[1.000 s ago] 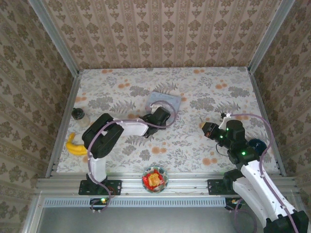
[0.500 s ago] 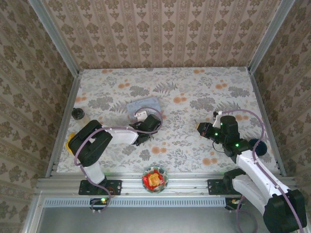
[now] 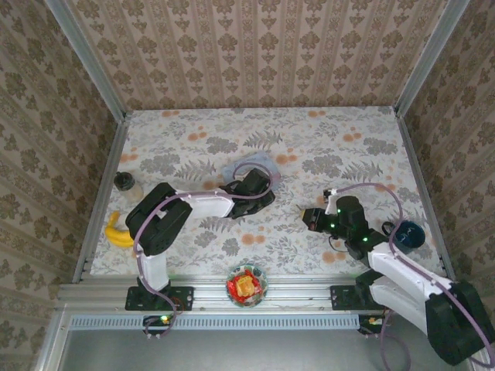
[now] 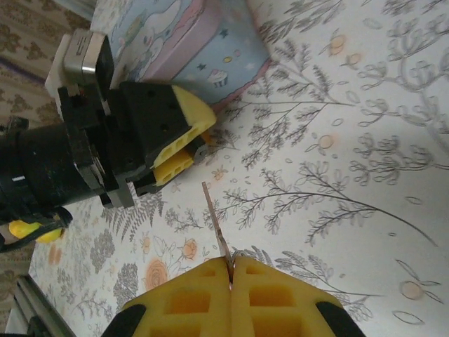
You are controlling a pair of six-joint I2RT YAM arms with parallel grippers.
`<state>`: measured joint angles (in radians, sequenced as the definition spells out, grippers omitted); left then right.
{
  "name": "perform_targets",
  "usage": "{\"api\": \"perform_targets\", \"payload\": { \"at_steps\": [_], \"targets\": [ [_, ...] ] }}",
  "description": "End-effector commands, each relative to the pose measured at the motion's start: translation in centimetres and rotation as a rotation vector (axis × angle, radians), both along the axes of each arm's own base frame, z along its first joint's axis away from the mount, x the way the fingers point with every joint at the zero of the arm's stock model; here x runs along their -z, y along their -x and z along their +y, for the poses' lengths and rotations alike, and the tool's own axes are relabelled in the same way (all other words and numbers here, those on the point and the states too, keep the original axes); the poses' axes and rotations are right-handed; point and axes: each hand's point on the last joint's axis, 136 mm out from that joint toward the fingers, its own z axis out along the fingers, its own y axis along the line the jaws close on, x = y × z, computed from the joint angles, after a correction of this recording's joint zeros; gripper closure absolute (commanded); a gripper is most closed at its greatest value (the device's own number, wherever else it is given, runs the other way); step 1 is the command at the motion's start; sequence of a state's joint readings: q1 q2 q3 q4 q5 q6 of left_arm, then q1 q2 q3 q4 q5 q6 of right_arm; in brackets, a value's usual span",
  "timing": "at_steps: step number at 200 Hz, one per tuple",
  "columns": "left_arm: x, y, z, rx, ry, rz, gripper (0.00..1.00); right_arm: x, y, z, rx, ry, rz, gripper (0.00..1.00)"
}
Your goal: Unlock a padlock with a key
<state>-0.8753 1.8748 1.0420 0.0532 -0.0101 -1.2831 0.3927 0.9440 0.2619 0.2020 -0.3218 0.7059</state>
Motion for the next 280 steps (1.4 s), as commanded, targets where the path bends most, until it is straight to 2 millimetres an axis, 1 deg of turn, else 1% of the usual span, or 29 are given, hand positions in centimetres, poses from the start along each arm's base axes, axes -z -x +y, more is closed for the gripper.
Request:
{"api": "perform_targets", "payload": {
  "at_steps": [1,25,54,93,99,101,103,138,156,187,239,280],
  "targets": [
    [0.3,1.2,-0.1,-0.007,0.050,0.120,1.00,-1.0,-1.2,1.7,-0.035,0.000,-0.072,1.00],
    [0.2,1.3,0.1,-0.018,0.089,0.156,1.00,0.1,-1.7,3.1,-0.055,0.009,-0.058,1.00],
    [0.2,1.3,0.0,-0.017,0.098,0.164,1.00,1.4,-2.3,3.9,-0.047,0.014,-0.038,1.00],
    [0.6,1.3,0.0,-0.024,0.113,0.177,1.00,2.2,-3.5,5.3,-0.038,0.034,-0.053,1.00],
    [0.6,1.4,0.0,-0.019,0.114,0.179,1.00,1.9,-3.7,5.5,-0.036,0.026,-0.065,1.00],
    [0.6,1.4,0.0,-0.019,0.115,0.180,1.00,2.5,-3.7,5.5,-0.034,0.034,-0.052,1.00],
    [0.6,1.3,0.0,-0.018,0.114,0.180,1.00,2.7,-3.8,5.5,-0.031,0.034,-0.051,1.00],
    [0.8,1.4,0.0,-0.027,0.121,0.191,1.00,3.6,-4.2,5.5,0.003,0.023,-0.051,1.00],
    [0.7,1.2,-0.3,-0.025,0.136,0.189,1.00,4.4,-3.9,5.4,0.004,0.032,-0.035,1.00],
    [0.8,1.1,-1.0,-0.008,0.163,0.193,1.00,5.1,-3.3,5.1,0.014,0.041,-0.029,1.00],
    [0.7,1.2,-0.8,-0.027,0.177,0.196,1.00,5.2,-3.4,6.0,-0.008,0.042,-0.053,1.00],
    [0.7,1.2,-0.8,-0.030,0.182,0.198,1.00,5.1,-3.6,6.1,0.005,0.034,-0.066,1.00]
  ]
}}
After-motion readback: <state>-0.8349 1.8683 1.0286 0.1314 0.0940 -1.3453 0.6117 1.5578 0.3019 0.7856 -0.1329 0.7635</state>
